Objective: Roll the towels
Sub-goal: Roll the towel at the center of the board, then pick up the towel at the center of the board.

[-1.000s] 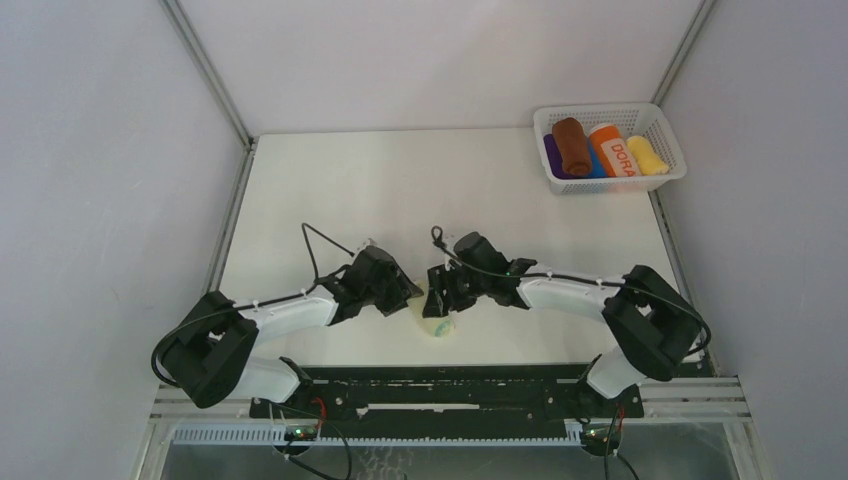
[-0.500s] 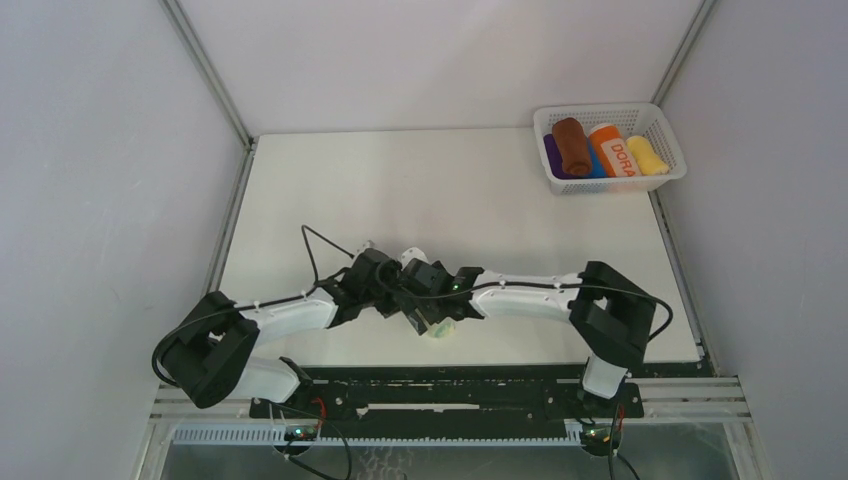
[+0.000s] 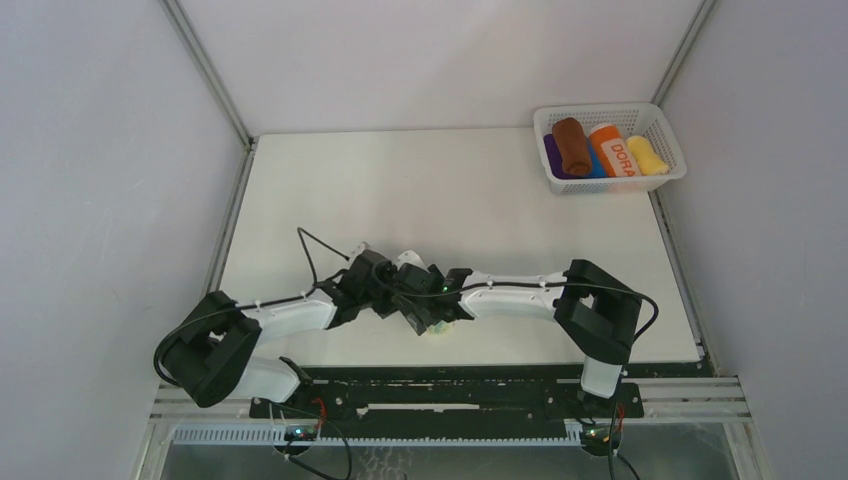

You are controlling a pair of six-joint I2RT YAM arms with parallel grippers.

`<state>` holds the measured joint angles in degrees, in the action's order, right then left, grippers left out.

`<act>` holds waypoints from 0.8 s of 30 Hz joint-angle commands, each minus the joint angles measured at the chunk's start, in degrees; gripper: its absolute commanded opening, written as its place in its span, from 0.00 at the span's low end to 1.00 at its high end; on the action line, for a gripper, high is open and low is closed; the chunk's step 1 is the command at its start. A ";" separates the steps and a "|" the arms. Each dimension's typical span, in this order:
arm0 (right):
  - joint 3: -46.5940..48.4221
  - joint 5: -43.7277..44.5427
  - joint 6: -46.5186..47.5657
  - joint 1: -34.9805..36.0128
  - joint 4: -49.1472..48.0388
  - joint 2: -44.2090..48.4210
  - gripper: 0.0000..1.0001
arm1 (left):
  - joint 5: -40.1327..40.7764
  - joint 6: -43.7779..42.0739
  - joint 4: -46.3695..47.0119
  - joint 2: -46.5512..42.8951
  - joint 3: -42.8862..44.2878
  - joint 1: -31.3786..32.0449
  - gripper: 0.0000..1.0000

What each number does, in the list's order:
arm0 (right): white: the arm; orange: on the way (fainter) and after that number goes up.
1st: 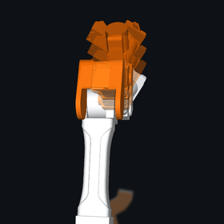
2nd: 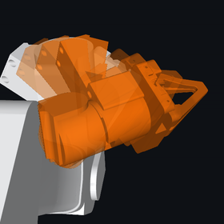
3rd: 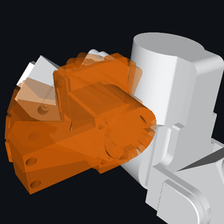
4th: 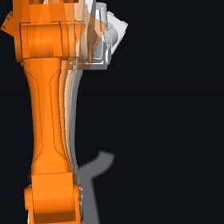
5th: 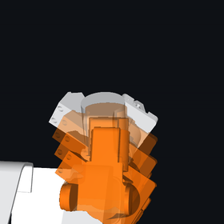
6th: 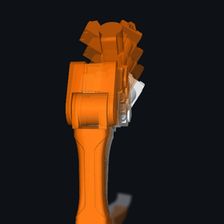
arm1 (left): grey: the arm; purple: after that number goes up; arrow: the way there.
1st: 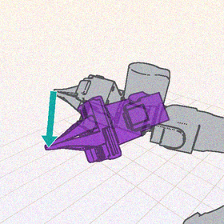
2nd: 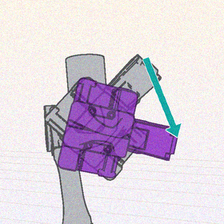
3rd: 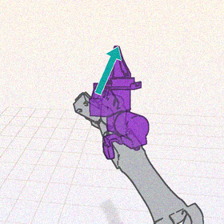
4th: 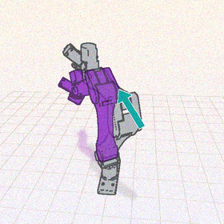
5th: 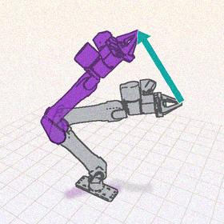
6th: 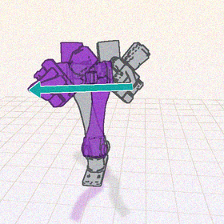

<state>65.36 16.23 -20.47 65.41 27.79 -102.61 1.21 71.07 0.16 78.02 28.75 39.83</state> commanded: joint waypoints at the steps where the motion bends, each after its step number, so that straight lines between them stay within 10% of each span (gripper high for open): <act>1: -0.50 -3.96 1.79 0.39 -0.26 -2.11 0.69 | -1.22 -0.16 0.61 0.49 -1.81 1.29 0.52; 12: -2.75 -0.52 2.80 -0.04 -1.21 -4.11 0.67 | -1.61 1.27 3.78 0.32 -3.96 1.30 0.52; 24: -2.88 3.48 3.84 -0.41 2.65 -0.61 0.16 | 2.14 1.05 0.06 -8.61 -4.94 0.62 0.67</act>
<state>63.53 14.96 -17.37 67.07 23.57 -104.03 2.76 74.46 7.27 75.81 24.47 39.99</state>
